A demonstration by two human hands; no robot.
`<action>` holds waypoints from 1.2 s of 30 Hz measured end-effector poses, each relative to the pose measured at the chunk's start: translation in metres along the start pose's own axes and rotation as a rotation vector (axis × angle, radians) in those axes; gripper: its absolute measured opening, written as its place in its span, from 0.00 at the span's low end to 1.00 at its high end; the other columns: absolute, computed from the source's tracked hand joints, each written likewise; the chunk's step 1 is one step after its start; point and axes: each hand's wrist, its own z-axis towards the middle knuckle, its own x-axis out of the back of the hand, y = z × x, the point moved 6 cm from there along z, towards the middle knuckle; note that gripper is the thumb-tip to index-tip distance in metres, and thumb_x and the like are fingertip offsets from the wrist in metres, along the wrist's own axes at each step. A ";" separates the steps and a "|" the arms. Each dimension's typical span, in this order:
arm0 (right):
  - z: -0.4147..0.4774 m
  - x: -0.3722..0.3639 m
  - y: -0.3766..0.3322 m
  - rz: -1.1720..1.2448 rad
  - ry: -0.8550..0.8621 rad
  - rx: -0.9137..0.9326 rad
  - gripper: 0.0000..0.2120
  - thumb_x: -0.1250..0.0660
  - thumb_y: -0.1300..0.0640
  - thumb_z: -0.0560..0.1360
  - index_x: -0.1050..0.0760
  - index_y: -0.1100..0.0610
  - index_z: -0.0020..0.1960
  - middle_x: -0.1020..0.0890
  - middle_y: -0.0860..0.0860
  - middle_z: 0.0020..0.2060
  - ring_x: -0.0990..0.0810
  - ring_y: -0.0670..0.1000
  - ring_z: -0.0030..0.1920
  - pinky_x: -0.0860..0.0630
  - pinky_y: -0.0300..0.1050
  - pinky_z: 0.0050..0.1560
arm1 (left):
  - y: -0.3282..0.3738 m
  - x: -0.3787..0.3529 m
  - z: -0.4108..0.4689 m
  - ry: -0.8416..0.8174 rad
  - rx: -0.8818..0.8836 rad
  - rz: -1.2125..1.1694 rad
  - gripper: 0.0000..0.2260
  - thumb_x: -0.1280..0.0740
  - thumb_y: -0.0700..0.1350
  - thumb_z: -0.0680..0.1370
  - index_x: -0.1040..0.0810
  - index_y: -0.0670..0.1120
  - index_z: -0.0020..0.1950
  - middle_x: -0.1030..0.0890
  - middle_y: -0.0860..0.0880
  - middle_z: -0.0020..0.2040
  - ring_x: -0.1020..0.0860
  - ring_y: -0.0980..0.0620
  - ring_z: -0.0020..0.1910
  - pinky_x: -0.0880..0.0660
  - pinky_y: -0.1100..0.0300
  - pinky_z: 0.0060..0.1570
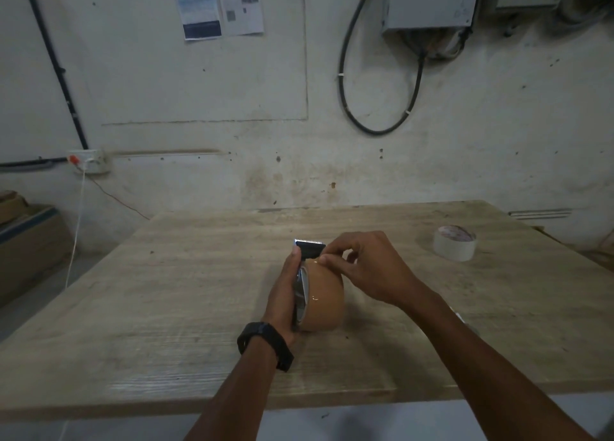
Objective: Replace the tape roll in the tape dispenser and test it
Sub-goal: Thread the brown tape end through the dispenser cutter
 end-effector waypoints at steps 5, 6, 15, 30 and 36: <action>0.002 0.001 -0.002 -0.034 0.003 -0.021 0.05 0.27 0.55 0.77 0.13 0.54 0.50 0.12 0.47 0.44 0.17 0.42 0.41 0.19 0.40 0.46 | 0.002 -0.007 -0.001 -0.087 -0.017 -0.015 0.19 0.36 0.60 0.73 0.12 0.50 0.47 0.14 0.43 0.44 0.16 0.47 0.37 0.19 0.56 0.33; 0.002 0.001 -0.003 -0.049 -0.003 -0.021 0.06 0.28 0.55 0.77 0.13 0.54 0.50 0.12 0.48 0.43 0.17 0.43 0.41 0.18 0.42 0.46 | 0.003 -0.008 -0.002 -0.094 -0.023 -0.016 0.18 0.36 0.60 0.73 0.12 0.50 0.47 0.14 0.43 0.43 0.16 0.48 0.36 0.19 0.57 0.32; 0.000 0.002 -0.003 -0.039 0.041 -0.101 0.06 0.30 0.55 0.79 0.15 0.55 0.49 0.13 0.49 0.41 0.19 0.43 0.39 0.29 0.27 0.37 | 0.006 -0.003 0.003 -0.017 -0.096 0.142 0.37 0.27 0.72 0.60 0.19 0.51 0.61 0.15 0.41 0.54 0.15 0.44 0.47 0.19 0.51 0.41; 0.004 0.003 -0.019 -0.103 0.130 -0.144 0.09 0.38 0.56 0.83 0.21 0.59 0.53 0.19 0.48 0.41 0.23 0.45 0.39 0.31 0.34 0.37 | 0.001 0.000 0.010 -0.028 -0.032 0.050 0.34 0.34 0.69 0.66 0.21 0.48 0.65 0.15 0.42 0.54 0.15 0.48 0.45 0.21 0.54 0.41; 0.002 0.004 -0.024 -0.089 0.169 -0.163 0.07 0.42 0.55 0.85 0.29 0.56 0.51 0.25 0.46 0.32 0.26 0.46 0.32 0.32 0.39 0.31 | -0.002 0.004 0.012 -0.024 -0.027 0.041 0.38 0.32 0.70 0.66 0.24 0.49 0.69 0.18 0.40 0.63 0.17 0.44 0.55 0.21 0.52 0.47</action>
